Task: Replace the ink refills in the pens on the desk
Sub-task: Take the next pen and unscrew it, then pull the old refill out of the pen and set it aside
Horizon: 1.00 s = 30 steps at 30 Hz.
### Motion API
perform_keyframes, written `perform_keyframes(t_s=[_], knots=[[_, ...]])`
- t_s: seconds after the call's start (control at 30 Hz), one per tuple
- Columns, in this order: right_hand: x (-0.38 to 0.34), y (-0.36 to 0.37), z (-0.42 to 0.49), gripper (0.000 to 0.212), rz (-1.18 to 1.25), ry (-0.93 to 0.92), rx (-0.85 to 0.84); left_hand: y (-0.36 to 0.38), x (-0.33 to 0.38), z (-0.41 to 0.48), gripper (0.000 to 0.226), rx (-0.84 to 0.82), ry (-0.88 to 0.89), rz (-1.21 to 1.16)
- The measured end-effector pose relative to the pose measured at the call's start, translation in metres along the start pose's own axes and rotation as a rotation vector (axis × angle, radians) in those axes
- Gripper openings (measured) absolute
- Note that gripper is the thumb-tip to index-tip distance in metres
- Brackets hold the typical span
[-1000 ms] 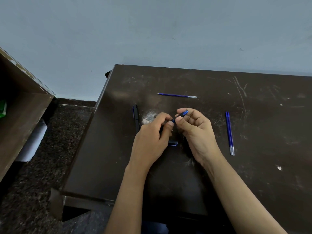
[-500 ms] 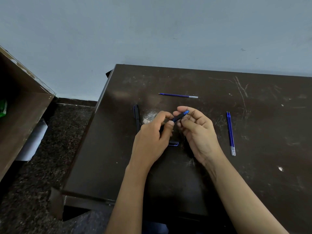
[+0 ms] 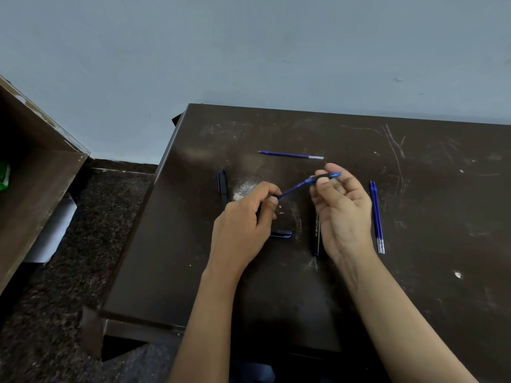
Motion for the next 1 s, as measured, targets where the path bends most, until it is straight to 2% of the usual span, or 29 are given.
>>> perform_keyframes(t_s=[0.1,0.17,0.23,0.3,0.4,0.53,0.67,0.73,0.87,1.0], knots=[[-0.004,-0.006,0.004,0.025,0.091,-0.086,0.09,0.0,-0.004,0.001,0.016,0.076,-0.043,0.01],[-0.006,-0.007,0.005,0.025,-0.173,-0.118,0.011,0.002,-0.006,0.002,0.016,0.138,-0.078,-0.036],[-0.004,-0.006,0.003,0.024,-0.633,-0.204,-0.15,0.002,-0.007,0.003,0.016,0.177,-0.119,-0.095],[0.002,-0.002,-0.003,0.028,-0.996,-0.345,-0.319,0.003,-0.008,0.004,0.016,0.194,-0.137,-0.127],[0.013,-0.001,-0.006,0.03,-1.273,-0.5,-0.55,0.004,-0.008,0.004,0.016,0.191,-0.131,-0.128],[0.022,-0.006,-0.009,0.03,-1.453,-0.495,-0.65,0.005,-0.007,0.005,0.017,0.166,-0.135,-0.149],[0.018,-0.004,-0.01,0.027,-1.462,-0.508,-0.625,0.006,-0.005,0.005,0.015,0.145,-0.136,-0.182],[0.011,-0.001,-0.011,0.024,-1.326,-0.469,-0.492,0.007,-0.002,0.005,0.015,0.124,-0.124,-0.228],[0.0,0.005,-0.015,0.026,-0.992,-0.155,-0.21,0.008,0.004,0.005,0.014,0.077,-0.076,-0.267],[0.003,0.011,-0.022,0.024,-0.885,-0.082,-0.108,0.01,0.01,0.004,0.013,0.075,-0.049,-0.238]])
Point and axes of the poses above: each hand's wrist, its own z-axis towards the middle knuckle, its own y-axis out of the palm, x = y × z, the point moved 1 cm from there along z, towards the middle knuckle, and after that the axes turned 5 degrees about z, right-handed, at the moved point
